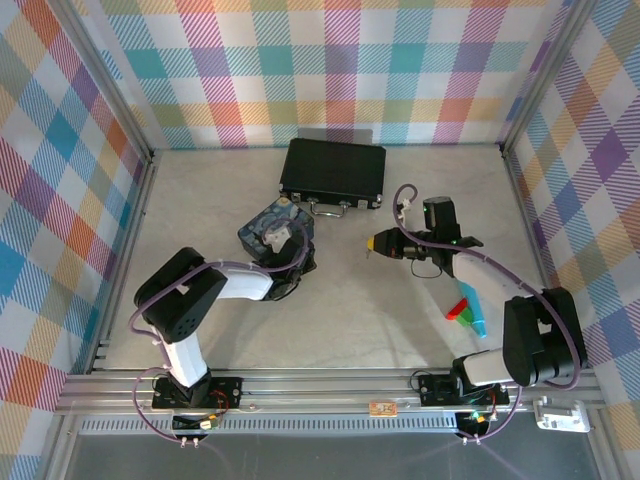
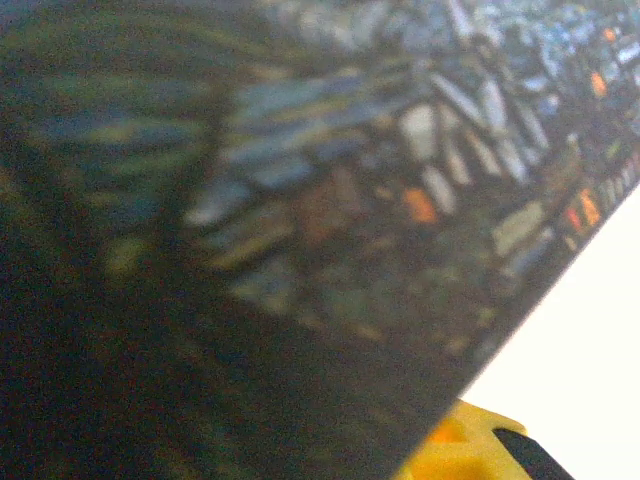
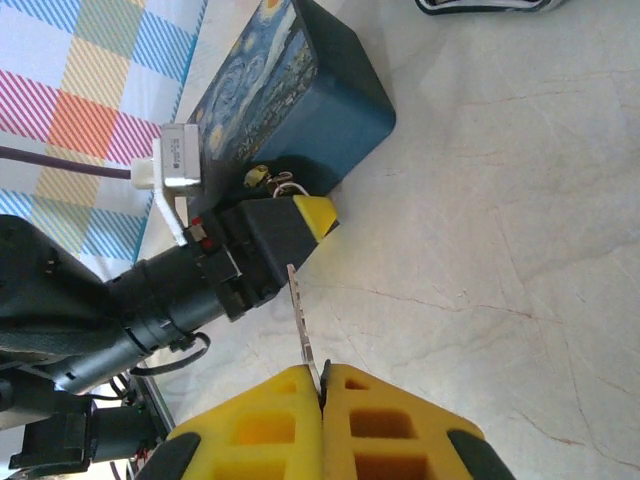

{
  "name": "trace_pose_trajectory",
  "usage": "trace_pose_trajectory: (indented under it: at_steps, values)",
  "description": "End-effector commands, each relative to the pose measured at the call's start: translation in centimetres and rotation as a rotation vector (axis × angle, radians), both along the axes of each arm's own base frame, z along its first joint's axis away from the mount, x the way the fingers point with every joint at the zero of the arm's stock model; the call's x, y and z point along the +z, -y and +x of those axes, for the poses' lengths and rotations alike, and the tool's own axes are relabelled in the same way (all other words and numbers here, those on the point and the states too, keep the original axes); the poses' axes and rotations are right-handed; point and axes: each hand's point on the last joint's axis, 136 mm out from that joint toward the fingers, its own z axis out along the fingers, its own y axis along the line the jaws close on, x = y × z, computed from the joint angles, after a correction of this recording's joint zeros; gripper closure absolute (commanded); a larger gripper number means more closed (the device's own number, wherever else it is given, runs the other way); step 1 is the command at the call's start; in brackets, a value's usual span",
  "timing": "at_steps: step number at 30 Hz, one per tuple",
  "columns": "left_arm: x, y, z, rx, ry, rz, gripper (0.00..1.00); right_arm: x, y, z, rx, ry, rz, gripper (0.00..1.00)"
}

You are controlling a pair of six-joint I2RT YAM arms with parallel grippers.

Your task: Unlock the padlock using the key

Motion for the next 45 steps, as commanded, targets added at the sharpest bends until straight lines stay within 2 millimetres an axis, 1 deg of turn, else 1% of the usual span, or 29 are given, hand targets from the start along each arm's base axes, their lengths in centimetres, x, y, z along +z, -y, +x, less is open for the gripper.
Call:
trace_pose_trajectory:
  at_steps: [1, 6, 11, 13, 15, 17, 21, 25, 28, 37, 45]
  values:
    - [2.3, 0.9, -0.3, 0.009, -0.007, -0.177, 1.00, -1.1, -1.3, -1.0, 0.034, -0.040, 0.045, 1.00]
    - [3.2, 1.7, -0.6, 0.013, -0.022, -0.326, 1.00, -3.2, -4.1, -2.2, 0.100, -0.085, 0.026, 1.00]
    - [4.3, 1.7, -0.7, 0.022, 0.004, -0.502, 1.00, -4.3, -7.4, -3.1, 0.179, -0.133, 0.072, 1.00]
    - [4.8, 1.8, -0.8, 0.002, 0.009, -0.535, 1.00, -4.8, -8.6, -3.6, 0.212, -0.154, 0.090, 1.00]
    - [5.0, 1.9, -1.0, -0.018, 0.000, -0.528, 1.00, -5.1, -9.2, -3.7, 0.223, -0.174, 0.128, 1.00]
    - [5.5, 1.9, -1.2, -0.032, 0.003, -0.526, 1.00, -5.4, -9.4, -3.7, 0.223, -0.183, 0.149, 1.00]
    - [7.3, 2.0, -1.6, -0.072, 0.049, -0.560, 1.00, -5.7, -9.9, -4.4, 0.259, -0.206, 0.171, 1.00]
    - [8.7, 2.7, -2.2, -0.149, 0.072, -0.554, 1.00, -5.0, -10.0, -5.0, 0.292, -0.205, 0.202, 1.00]
    - [9.6, 2.9, -2.6, -0.191, 0.091, -0.558, 1.00, -4.3, -10.2, -4.8, 0.306, -0.196, 0.213, 1.00]
    - [10.2, 2.3, -2.8, -0.190, 0.106, -0.517, 1.00, -3.0, -10.6, -4.1, 0.291, -0.179, 0.244, 1.00]
    - [9.4, 2.9, -2.5, -0.195, 0.104, -0.536, 1.00, -2.0, -10.4, -4.4, 0.270, -0.182, 0.299, 1.00]
